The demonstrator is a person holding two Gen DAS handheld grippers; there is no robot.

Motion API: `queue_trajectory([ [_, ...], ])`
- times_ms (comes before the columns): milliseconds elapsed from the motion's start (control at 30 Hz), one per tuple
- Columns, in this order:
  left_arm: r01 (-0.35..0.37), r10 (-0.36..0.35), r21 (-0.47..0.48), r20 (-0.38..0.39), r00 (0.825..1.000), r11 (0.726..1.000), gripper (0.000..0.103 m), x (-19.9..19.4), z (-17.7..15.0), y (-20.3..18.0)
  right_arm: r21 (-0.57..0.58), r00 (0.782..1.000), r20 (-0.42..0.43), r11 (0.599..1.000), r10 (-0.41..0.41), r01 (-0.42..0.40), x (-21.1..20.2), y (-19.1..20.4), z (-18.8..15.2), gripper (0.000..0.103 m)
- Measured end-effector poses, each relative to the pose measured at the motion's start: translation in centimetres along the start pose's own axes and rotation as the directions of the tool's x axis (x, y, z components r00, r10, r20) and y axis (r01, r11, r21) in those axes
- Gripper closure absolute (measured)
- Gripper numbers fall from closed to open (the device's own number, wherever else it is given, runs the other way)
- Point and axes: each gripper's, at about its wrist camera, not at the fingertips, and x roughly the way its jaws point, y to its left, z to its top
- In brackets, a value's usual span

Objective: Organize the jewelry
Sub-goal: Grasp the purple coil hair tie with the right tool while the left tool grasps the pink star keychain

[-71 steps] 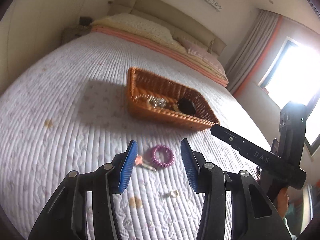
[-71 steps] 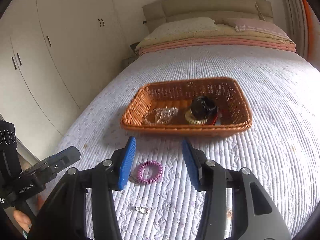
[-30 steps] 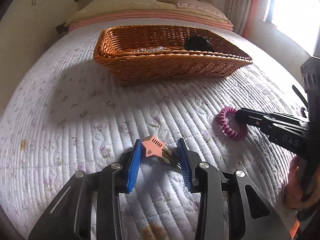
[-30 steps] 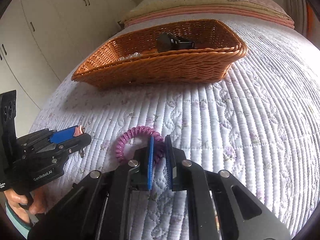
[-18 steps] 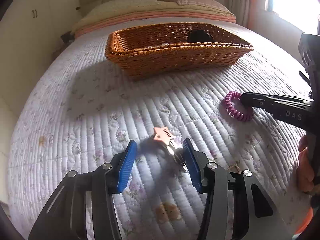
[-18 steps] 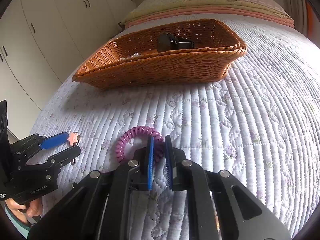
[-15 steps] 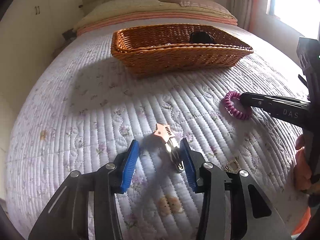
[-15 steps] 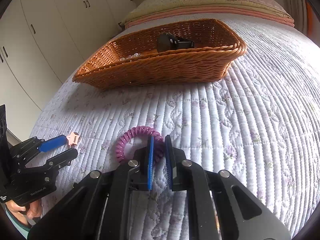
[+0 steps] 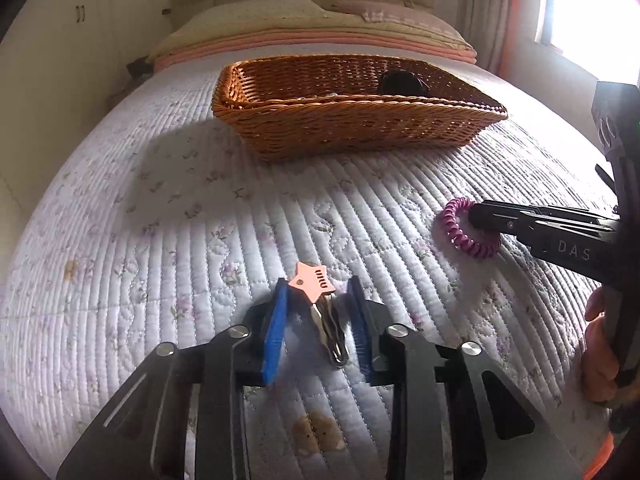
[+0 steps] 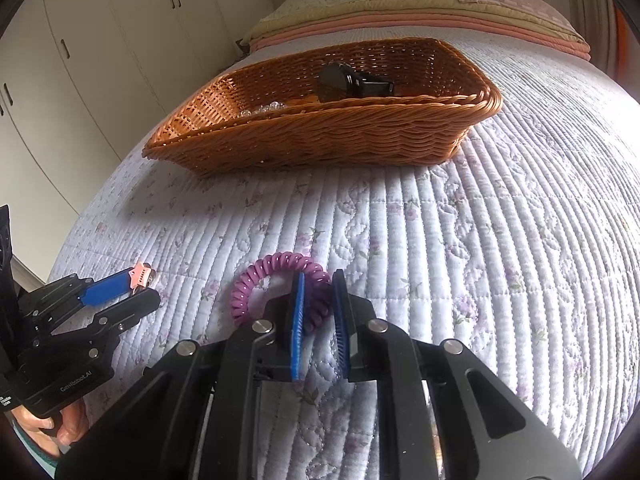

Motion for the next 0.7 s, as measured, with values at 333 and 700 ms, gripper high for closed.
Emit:
queue_trajectory([
  [333,0.058,-0.057,-0.029,0.042,0.997,0.998,0.087,-0.7,-0.2,0.7,-0.032,0.999,0.040,0.999,-0.011,0.012,-0.5,0.8,-0.1,0.093],
  [700,0.145,-0.135,-0.021,0.238,0.962,0.989,0.087,-6.1,4.3,0.7,-0.026,0.972,0.232,0.999,0.045,-0.040,-7.3,0.7,4.1,0.093],
])
